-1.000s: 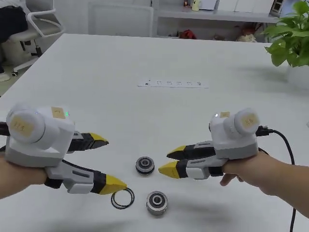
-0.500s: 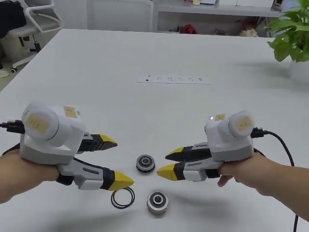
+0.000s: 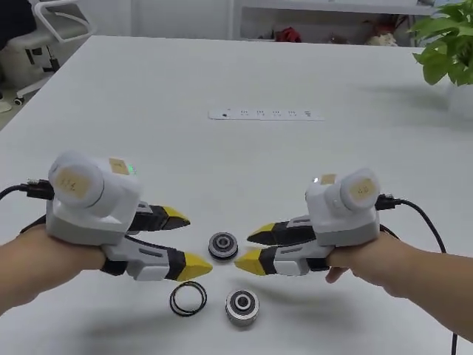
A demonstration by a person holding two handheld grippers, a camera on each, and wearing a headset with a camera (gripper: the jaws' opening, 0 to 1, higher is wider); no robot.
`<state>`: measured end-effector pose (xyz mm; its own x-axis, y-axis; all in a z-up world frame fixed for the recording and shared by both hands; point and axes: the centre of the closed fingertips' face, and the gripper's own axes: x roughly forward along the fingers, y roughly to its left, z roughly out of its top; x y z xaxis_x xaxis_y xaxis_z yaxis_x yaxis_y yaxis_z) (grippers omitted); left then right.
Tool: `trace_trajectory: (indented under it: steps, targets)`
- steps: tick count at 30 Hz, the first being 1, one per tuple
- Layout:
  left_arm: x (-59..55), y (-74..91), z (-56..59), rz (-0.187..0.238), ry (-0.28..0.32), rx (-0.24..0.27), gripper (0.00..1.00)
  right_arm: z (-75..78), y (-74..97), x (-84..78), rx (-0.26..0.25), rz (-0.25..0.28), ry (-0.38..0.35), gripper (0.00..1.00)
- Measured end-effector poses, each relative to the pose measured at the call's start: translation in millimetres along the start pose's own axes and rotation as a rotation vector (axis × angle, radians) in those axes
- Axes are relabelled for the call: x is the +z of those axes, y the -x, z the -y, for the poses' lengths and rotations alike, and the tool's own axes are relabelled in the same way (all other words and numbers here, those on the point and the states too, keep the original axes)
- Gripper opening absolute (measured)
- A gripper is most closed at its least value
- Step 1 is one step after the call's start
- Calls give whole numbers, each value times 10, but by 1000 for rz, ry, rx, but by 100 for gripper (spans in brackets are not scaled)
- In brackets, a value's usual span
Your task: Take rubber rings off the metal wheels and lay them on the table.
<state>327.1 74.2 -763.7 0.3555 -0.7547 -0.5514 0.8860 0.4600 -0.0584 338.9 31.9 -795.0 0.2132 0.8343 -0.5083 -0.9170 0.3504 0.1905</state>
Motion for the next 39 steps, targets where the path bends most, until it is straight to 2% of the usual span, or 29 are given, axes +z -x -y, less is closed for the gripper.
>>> trace_trajectory:
  steps: [14,18,24,39]
  targets:
    - [2,-188,-44,-4,23,-12,41,-6,-32,-5,6,10,-7,29]
    - [17,-247,-23,-3,33,-22,38,-14,-37,-20,10,9,-9,29]
    - [1,-325,-6,-15,29,-29,34,-25,-43,-22,15,15,-14,29]
    - [-2,-458,-69,-23,25,-25,20,-25,-53,-54,19,22,-29,29]
